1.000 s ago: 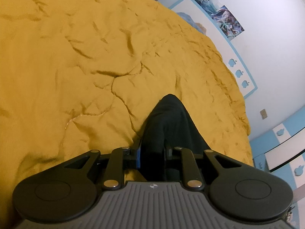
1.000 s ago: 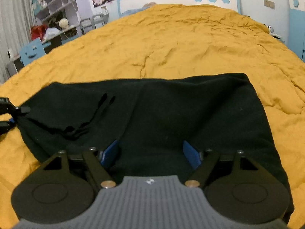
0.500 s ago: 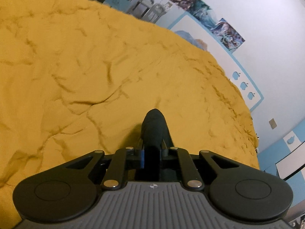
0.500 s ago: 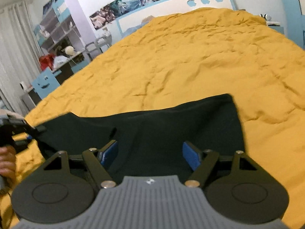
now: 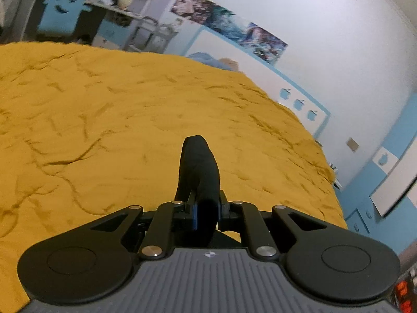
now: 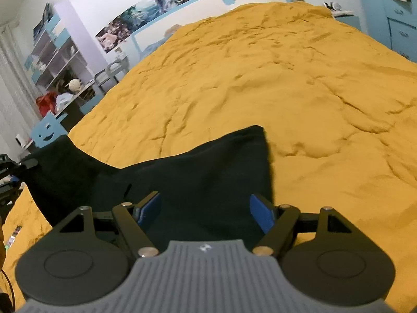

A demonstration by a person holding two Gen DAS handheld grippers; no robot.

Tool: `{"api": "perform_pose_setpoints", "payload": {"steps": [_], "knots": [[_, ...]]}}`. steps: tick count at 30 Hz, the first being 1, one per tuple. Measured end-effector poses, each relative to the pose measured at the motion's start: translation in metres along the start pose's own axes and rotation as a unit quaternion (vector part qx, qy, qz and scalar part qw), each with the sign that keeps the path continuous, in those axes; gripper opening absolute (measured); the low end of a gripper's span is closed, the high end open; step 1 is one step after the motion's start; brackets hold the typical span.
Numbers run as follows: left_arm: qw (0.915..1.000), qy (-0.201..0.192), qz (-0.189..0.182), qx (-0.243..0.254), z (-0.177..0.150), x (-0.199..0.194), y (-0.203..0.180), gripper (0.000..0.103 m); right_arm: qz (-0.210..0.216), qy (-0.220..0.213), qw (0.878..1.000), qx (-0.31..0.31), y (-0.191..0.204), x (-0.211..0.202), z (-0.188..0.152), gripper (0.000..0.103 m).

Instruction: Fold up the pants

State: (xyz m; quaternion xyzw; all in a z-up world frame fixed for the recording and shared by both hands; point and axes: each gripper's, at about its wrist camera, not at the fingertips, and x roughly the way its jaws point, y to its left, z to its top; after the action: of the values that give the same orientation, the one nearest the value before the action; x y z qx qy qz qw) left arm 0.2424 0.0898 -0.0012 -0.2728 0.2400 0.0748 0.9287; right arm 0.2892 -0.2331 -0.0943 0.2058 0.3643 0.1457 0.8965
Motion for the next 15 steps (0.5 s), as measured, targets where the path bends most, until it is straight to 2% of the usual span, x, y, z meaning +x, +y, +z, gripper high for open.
{"api": "perform_pose_setpoints", "payload": {"steps": [9, 15], "knots": [[0.9984, 0.004, -0.037, 0.042, -0.015, 0.002, -0.059, 0.013, -0.008, -0.008, 0.999, 0.036, -0.025, -0.016, 0.005, 0.072], [0.995, 0.021, -0.063, 0.075, -0.033, 0.012, -0.094, 0.013, -0.011, -0.014, 0.998, 0.056, -0.04, -0.027, 0.011, 0.072]]}}
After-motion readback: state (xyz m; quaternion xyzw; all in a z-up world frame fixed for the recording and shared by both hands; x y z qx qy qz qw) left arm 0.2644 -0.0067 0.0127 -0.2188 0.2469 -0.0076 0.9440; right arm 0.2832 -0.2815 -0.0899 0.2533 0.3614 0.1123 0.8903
